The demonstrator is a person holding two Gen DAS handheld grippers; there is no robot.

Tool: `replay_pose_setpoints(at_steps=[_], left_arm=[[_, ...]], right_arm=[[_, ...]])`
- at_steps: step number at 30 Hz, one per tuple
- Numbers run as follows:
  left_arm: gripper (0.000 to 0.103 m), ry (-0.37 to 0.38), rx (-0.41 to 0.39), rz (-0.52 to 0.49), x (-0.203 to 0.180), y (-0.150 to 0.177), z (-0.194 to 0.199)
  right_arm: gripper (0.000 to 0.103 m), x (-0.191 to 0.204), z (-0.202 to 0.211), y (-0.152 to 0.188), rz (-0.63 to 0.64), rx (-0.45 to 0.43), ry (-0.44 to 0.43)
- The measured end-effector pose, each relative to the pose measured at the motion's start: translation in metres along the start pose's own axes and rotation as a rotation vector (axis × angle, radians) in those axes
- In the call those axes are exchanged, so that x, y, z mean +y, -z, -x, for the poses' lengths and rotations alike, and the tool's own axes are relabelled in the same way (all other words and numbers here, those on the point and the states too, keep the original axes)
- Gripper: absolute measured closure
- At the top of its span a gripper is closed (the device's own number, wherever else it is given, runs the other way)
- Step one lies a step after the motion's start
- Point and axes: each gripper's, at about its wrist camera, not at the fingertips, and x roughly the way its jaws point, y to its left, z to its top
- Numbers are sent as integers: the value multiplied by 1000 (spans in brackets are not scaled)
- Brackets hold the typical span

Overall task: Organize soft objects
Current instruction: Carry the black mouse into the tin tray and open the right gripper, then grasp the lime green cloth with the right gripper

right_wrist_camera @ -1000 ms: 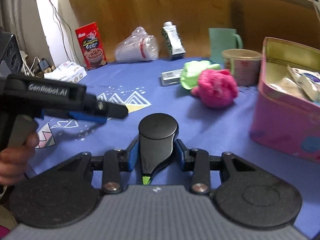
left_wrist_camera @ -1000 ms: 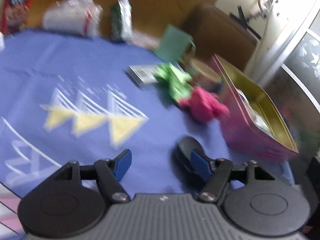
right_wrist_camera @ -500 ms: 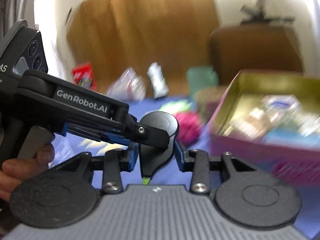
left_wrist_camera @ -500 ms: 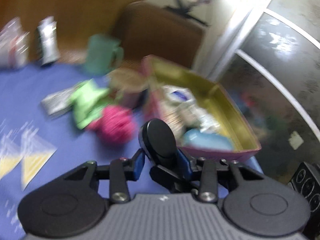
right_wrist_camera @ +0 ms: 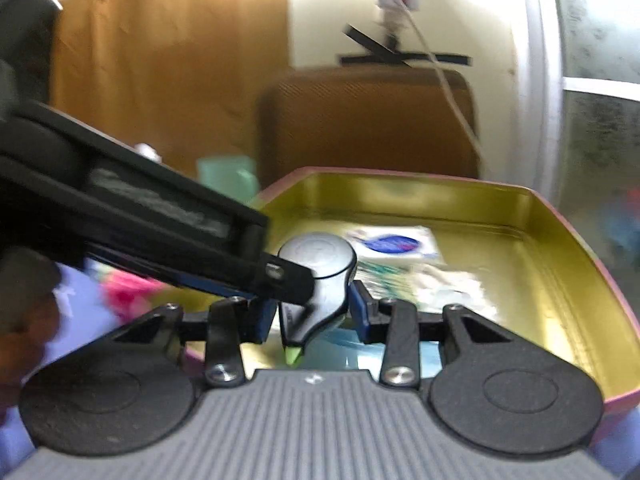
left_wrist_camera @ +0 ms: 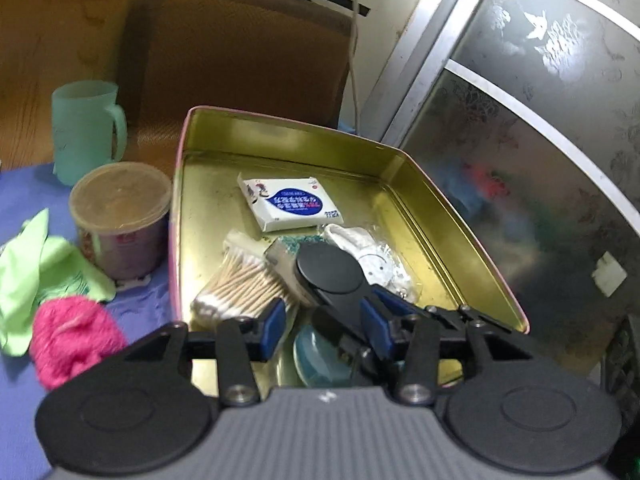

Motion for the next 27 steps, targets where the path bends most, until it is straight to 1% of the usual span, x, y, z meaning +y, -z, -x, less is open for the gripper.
replay_pose_setpoints(at_steps=[1, 2, 4, 5, 6, 8, 12, 13, 16, 20, 22, 24, 25, 27], left_arm=[[58, -3, -4, -5, -2, -1, -1], [58, -10, -5, -14, -3, -1, -1], [58, -21, -13, -28, -3, 2, 1], [58, -22, -21, -29, -1, 3, 5], [58, -23, -31, -27, 1, 4, 11], [58, -19, -58, -18, 8, 6, 26], [57, -56, -128, -12, 31, 19, 61], [56, -71, -143, -6, 40, 24, 71], [56, -148, -172, 28, 72, 41, 98], [56, -296, -173, 94, 125, 63, 123], [56, -375, -169, 134, 153, 71, 132], [56, -463, -183, 163, 177, 80, 141], [56, -494, -191, 175, 187, 83, 145], [56, -545, -206, 206, 207, 89, 151]], right_arm=[[60, -6, -4, 2, -5, 12, 26], [57, -13, -4, 3, -13, 13, 56], [50, -22, -6, 5, -23, -5, 165], [50, -26, -5, 7, -34, -19, 203], [50, -29, -2, 8, -62, -30, 218], [50, -38, 6, 10, -119, -56, 206], [50, -30, 18, 12, -133, -105, 198], [50, -26, 21, 13, -134, -116, 182], [50, -5, 29, 11, -125, -147, 130], [51, 30, 26, -1, -71, -167, 16], [51, 53, 24, -7, -29, -165, -61], [53, 77, 16, -14, 9, -132, -154], [55, 88, 10, -17, 18, -103, -200], [55, 111, -10, -23, 29, -31, -267]])
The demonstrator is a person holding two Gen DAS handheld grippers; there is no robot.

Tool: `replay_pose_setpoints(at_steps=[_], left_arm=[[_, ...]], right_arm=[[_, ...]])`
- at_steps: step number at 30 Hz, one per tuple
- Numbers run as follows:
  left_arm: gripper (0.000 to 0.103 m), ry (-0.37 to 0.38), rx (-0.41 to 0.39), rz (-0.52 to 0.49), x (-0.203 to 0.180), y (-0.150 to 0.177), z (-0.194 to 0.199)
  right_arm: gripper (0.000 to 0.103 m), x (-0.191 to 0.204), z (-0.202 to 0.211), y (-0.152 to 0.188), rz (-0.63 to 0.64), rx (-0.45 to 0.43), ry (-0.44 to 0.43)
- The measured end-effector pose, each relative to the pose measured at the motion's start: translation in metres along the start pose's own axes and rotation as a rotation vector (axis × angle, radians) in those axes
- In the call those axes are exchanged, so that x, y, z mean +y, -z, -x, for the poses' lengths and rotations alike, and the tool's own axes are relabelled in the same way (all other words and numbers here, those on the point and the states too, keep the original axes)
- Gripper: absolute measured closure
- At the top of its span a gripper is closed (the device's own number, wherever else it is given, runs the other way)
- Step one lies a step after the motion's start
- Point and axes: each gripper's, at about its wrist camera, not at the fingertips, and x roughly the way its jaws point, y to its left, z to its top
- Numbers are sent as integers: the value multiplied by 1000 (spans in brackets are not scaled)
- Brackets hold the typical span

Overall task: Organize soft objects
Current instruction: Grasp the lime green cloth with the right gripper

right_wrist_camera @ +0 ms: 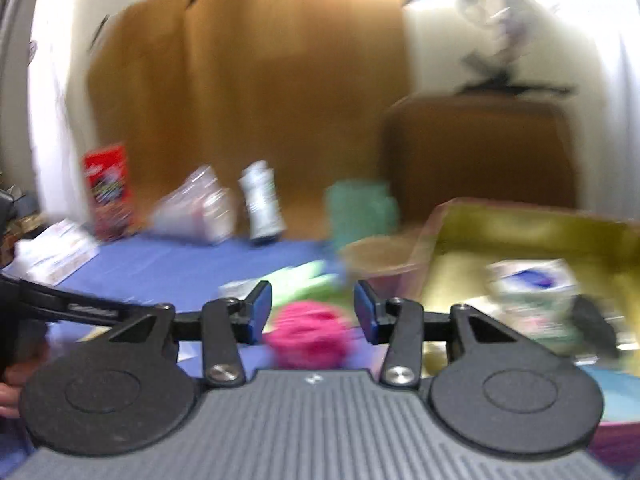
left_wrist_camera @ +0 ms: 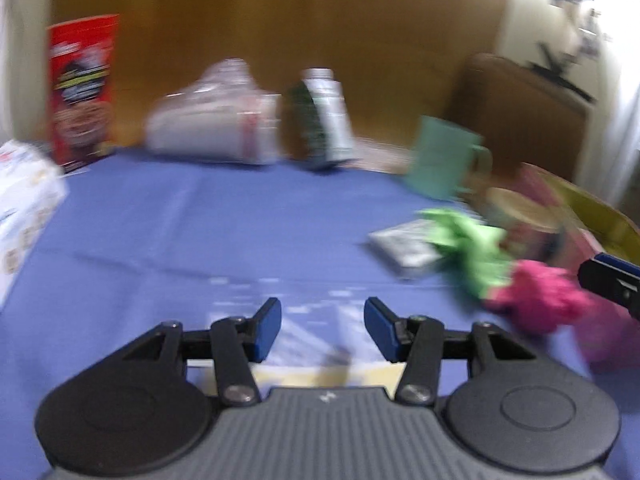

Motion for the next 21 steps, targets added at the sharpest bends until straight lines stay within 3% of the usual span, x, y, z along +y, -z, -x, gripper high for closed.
replay_pose_setpoints(at_steps=[3, 9, 11, 16, 18, 21], left_arm=[[56, 9, -30, 49, 21, 6, -3], [54, 52, -51, 48, 28, 9, -2], [54, 82, -43, 73, 27, 8, -3], [54, 225, -19, 188, 42, 4, 19], [54, 232, -18, 166, 41, 2, 32], [54, 242, 13, 112, 32, 6, 43]], right_arm=[[55, 20, -43, -8, 25, 80, -12], [56, 15, -119, -15, 8, 223, 92], [98, 9, -127, -12, -25, 256, 52], [98, 42, -77, -5, 71, 189, -128], [98, 65, -48, 6, 140, 167, -220], [97, 90, -20, 27, 199, 203, -344]])
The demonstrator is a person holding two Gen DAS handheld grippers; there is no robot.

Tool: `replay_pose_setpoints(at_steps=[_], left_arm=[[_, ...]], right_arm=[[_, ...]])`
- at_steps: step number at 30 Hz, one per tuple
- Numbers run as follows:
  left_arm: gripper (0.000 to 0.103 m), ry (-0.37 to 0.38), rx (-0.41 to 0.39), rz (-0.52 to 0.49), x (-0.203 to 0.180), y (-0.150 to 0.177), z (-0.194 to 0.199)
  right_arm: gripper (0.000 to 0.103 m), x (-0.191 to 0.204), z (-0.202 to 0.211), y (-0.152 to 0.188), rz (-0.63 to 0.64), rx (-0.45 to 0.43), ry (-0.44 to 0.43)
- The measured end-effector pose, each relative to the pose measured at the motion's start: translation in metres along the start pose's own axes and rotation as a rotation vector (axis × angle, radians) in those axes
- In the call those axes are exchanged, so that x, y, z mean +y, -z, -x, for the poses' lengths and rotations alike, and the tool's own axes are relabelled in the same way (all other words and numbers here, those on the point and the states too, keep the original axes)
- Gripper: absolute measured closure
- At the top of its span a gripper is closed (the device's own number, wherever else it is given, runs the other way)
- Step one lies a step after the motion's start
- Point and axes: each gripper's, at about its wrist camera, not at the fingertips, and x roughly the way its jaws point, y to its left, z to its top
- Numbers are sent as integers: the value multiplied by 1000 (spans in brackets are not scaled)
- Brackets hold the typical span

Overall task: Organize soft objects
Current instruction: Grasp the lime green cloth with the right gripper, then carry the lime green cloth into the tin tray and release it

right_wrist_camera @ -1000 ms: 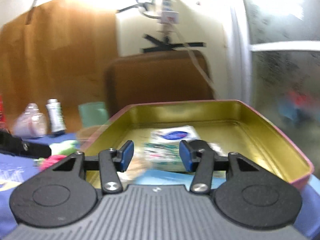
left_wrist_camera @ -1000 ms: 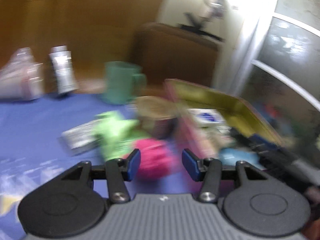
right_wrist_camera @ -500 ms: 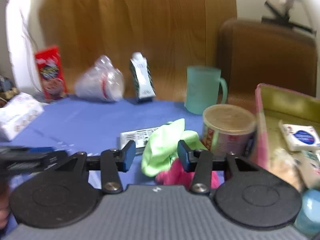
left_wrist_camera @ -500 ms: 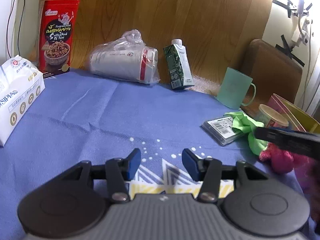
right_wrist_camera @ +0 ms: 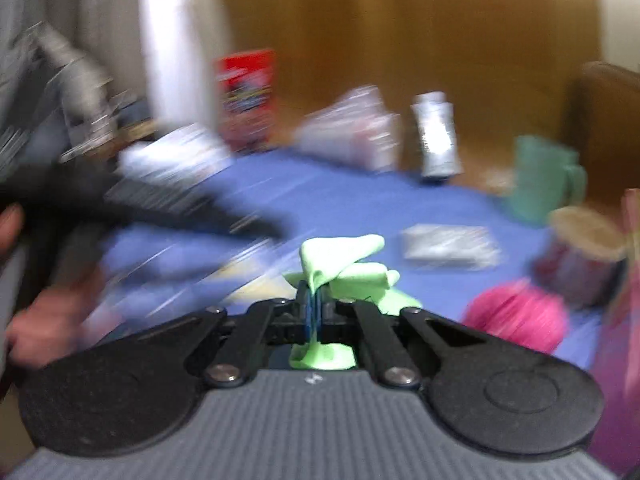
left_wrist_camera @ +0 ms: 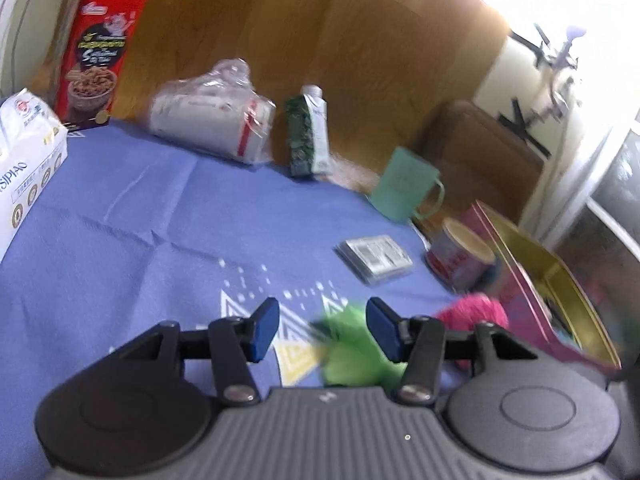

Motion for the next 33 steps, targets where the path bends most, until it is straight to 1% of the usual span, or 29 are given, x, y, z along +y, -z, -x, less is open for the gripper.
replay_pose_setpoints(at_steps=[1, 3, 4, 5, 7, 8, 10, 12, 13, 14, 15, 16, 17, 18, 20, 21, 24, 27, 30, 31, 33], left_arm=[[54, 0, 18, -13, -4, 3, 1], [54, 0, 53, -37, -9, 10, 1], [54, 0, 60, -46, -11, 14, 2], [54, -2, 65, -56, -14, 16, 3], [54, -8, 76, -72, -19, 20, 2], [54, -14, 83, -76, -22, 20, 0], [54, -21, 103, -85, -28, 21, -8], [60, -28, 134, -105, -34, 22, -19], [69, -27, 154, -107, -36, 25, -23], [72, -27, 153, -113, -39, 27, -25], [79, -18, 157, -125, -43, 28, -25], [85, -1, 167, -127, -47, 28, -26], [85, 29, 179, -126, -53, 26, -26], [85, 57, 180, -131, -60, 25, -25], [85, 71, 155, -192, -82, 20, -20], [85, 88, 134, -227, -96, 17, -18], [85, 174, 91, -301, -137, 4, -16], [84, 265, 80, -361, -182, -5, -28], [83, 339, 80, -435, -229, -5, -48], [83, 359, 88, -448, -242, -3, -55], [83, 392, 113, -466, -269, 2, -74]], right_arm=[[96, 11, 3, 9, 22, 15, -24], [86, 21, 7, 21, 43, 31, -28], [66, 23, 10, 25, 47, 28, -17], [43, 22, 14, 28, 43, 17, 2], [26, 14, 19, 29, 12, -2, 39], [25, 10, 19, 28, -3, -1, 46], [25, 1, 14, 26, -30, 21, 47], [25, -3, -2, 26, -58, 69, 26], [33, -1, -4, 27, -49, 55, 23], [51, 3, -4, 28, -28, 55, 12], [64, 6, -3, 29, -4, 51, 6], [82, 8, -2, 30, 2, 48, -15], [90, 7, -1, 30, -6, 46, -15], [93, 6, 0, 31, -9, 38, -16], [93, -1, 11, 33, -31, -1, -13], [93, -4, 21, 34, -34, -33, 5], [93, -12, 56, 35, -12, -157, 111], [93, -28, 90, 37, -2, -249, 235], [93, -49, 116, 44, -10, -288, 369], [93, -59, 126, 47, -21, -292, 423], [93, -77, 139, 54, -56, -288, 494]])
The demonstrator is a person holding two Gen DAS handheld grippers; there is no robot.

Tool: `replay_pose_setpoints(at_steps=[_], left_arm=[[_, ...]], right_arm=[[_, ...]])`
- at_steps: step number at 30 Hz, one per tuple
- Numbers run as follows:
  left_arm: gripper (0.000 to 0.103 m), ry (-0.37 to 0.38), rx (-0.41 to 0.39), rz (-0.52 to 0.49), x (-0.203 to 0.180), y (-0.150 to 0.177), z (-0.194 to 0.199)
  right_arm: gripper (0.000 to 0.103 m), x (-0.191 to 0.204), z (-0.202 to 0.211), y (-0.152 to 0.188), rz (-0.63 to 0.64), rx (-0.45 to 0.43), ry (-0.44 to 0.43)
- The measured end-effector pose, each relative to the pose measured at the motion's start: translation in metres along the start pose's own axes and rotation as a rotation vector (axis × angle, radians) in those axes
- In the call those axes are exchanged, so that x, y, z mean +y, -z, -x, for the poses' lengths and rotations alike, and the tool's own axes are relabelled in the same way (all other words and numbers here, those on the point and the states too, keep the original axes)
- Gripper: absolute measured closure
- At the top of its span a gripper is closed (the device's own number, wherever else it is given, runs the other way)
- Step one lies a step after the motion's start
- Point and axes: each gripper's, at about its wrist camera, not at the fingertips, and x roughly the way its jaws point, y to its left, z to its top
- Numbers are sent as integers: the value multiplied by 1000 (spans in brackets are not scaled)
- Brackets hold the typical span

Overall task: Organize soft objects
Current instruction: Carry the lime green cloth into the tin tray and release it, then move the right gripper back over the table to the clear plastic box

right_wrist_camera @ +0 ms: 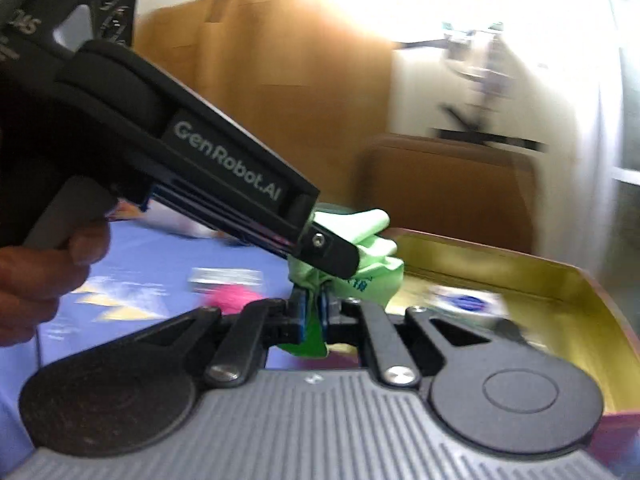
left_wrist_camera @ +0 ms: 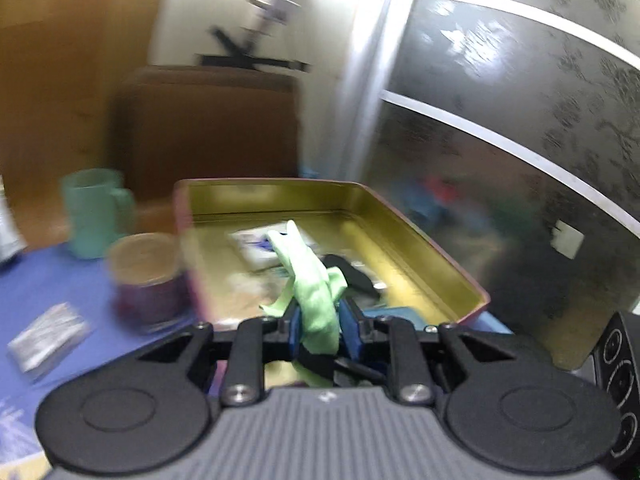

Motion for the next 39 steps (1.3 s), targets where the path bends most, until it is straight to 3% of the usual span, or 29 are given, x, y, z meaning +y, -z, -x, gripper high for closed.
replay_pose_setpoints(at_steps=[3, 5, 7, 9, 10, 11, 16, 22, 26, 30, 35, 39], left_arm=[[70, 2, 34, -22, -18, -6, -37], [51, -64, 45, -52, -29, -3, -54], [49, -139, 35, -90, -39, 1, -63], [47, -160, 34, -105, -41, 4, -65], [46, -169, 35, -104, -40, 6, -64], [45, -181, 34, -101, -36, 6, -62], [41, -235, 17, -67, -18, 9, -44], [41, -308, 20, -32, 2, 19, -18], [32, -368, 15, 0, 20, 30, 4], [32, -431, 8, 49, 49, 43, 27], [32, -502, -8, 141, 99, 70, 60], [32, -663, -2, 210, 148, 94, 82]], right_arm=[[93, -34, 1, 7, -42, 40, 111], [91, -54, -1, 13, -48, 77, 197], [86, -74, -6, 18, -70, 110, 278], [61, -87, -13, 23, -82, 139, 357], [37, -94, -12, 25, -100, 135, 391], [23, -100, -10, 27, -123, 118, 418], [21, -107, -9, 29, -178, 87, 461], [21, -89, -4, 23, -182, 8, 434], [21, -69, -4, 16, -168, -18, 374], [21, -38, -12, 7, -110, -20, 301], [21, 4, -22, -5, -44, -14, 169], [22, 38, -38, -14, 1, 31, -2]])
